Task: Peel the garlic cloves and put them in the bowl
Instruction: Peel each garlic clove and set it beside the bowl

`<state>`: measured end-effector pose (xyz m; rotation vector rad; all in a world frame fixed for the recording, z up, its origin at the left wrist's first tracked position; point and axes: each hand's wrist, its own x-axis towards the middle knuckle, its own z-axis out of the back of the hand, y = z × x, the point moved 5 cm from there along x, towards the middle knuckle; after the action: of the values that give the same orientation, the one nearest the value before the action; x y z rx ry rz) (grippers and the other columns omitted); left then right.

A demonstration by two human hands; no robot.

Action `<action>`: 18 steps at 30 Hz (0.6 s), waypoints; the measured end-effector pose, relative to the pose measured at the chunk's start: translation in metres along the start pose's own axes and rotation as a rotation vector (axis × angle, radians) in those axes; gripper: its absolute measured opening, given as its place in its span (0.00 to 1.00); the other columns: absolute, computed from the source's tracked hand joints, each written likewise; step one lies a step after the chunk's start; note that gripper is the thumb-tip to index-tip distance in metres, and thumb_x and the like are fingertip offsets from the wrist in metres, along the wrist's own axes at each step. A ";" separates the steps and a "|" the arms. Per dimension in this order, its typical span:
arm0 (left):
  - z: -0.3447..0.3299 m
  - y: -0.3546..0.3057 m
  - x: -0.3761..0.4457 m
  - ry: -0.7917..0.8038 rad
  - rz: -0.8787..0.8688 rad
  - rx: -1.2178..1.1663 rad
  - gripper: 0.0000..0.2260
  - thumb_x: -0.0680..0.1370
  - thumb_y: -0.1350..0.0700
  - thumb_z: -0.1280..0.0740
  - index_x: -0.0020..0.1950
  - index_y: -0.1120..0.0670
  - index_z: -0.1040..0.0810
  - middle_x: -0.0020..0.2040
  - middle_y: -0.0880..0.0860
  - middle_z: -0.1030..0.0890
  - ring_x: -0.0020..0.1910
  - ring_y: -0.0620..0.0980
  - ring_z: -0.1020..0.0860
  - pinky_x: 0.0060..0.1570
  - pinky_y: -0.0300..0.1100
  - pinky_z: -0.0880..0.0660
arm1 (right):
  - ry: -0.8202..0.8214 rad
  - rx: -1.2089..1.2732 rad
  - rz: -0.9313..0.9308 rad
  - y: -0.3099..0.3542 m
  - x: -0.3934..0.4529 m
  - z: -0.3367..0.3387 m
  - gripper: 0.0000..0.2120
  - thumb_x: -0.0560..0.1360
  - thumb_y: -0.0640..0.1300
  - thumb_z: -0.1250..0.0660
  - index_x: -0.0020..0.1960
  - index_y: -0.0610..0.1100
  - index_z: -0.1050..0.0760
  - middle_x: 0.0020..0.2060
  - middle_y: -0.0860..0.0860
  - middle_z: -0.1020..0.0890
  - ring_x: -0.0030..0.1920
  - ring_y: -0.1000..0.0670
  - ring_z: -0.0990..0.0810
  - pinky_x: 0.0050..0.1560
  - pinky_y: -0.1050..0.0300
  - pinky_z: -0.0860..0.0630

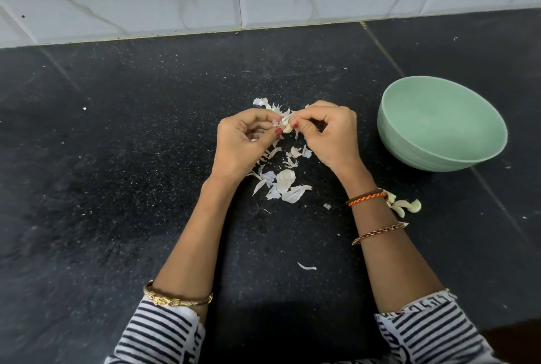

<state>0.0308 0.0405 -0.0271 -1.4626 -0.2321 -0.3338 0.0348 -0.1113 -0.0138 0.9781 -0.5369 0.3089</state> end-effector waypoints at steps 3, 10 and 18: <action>0.000 0.000 -0.001 -0.010 0.010 0.003 0.07 0.68 0.60 0.28 0.42 0.48 0.21 0.34 0.43 0.19 0.34 0.41 0.23 0.37 0.34 0.26 | 0.014 -0.024 0.018 0.003 0.000 0.000 0.03 0.68 0.35 0.29 0.39 0.39 0.17 0.35 0.55 0.21 0.35 0.58 0.22 0.39 0.71 0.28; 0.002 0.002 -0.001 0.027 0.018 0.056 0.12 0.69 0.67 0.29 0.35 0.49 0.23 0.32 0.41 0.20 0.31 0.38 0.25 0.35 0.30 0.29 | 0.008 -0.106 0.077 0.004 -0.001 -0.004 0.03 0.67 0.35 0.30 0.36 0.39 0.17 0.33 0.48 0.17 0.37 0.59 0.25 0.40 0.70 0.29; -0.001 -0.002 -0.001 -0.030 -0.021 0.088 0.14 0.69 0.67 0.31 0.35 0.47 0.26 0.31 0.41 0.23 0.30 0.39 0.29 0.34 0.30 0.30 | -0.039 -0.061 0.054 0.004 -0.003 -0.003 0.03 0.67 0.34 0.29 0.36 0.39 0.17 0.33 0.48 0.17 0.39 0.59 0.24 0.39 0.74 0.29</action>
<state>0.0288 0.0396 -0.0255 -1.3801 -0.2827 -0.3151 0.0316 -0.1063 -0.0137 0.9129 -0.6055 0.3204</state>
